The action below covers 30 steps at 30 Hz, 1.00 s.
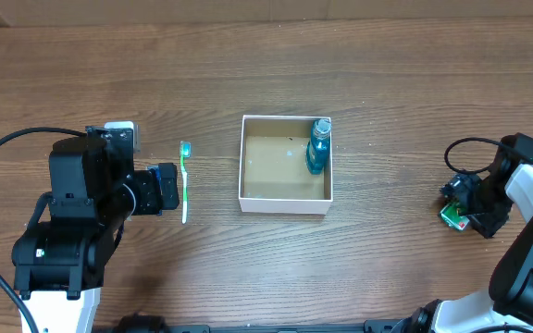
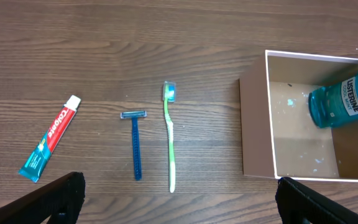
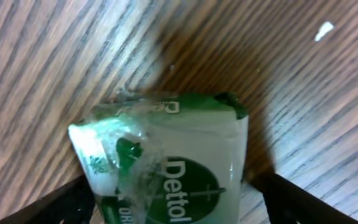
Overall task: Pack container
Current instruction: 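Move the right gripper to the green Dettol soap and grasp it, then carry the soap into the box, release, withdraw right gripper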
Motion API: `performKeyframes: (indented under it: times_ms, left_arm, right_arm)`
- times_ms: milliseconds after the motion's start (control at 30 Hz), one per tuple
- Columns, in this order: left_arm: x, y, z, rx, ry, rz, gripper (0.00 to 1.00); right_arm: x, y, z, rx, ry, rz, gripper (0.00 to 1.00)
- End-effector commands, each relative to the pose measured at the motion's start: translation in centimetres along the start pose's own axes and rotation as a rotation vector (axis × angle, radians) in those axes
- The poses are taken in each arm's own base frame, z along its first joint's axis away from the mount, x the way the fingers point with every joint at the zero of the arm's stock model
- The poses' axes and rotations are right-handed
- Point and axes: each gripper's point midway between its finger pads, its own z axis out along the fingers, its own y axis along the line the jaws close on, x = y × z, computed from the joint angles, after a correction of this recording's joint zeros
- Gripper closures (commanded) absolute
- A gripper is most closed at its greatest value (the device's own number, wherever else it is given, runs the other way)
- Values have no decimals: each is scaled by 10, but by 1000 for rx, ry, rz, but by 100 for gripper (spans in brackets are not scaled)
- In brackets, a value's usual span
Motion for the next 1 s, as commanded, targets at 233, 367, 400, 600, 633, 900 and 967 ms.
performKeyframes:
  times_ms: [233, 367, 400, 600, 633, 900, 967]
  left_arm:
    - [-8, -5, -7, 18, -27, 0, 0]
    - [-8, -5, -7, 18, -27, 0, 0]
    - [-8, -5, -7, 18, -27, 0, 0]
    - [-8, -5, -7, 17, -27, 0, 0]
    - [-9, -5, -7, 17, -28, 0, 0]
    - [-9, -5, -7, 17, -28, 1, 0]
    - [-9, -5, -7, 17, -28, 0, 0]
  right_arm:
    - [4, 2, 6, -9, 24, -2, 45]
    - [4, 3, 6, -10, 21, -2, 53]
    - [3, 3, 6, -10, 21, -2, 53]
    - [-9, 8, -5, -23, -6, -2, 64]
    - [-14, 11, -11, -28, -17, -3, 67]
    - [-44, 87, -134, -226, -242, -222, 91]
    - [-27, 117, -178, -265, -298, -370, 91]
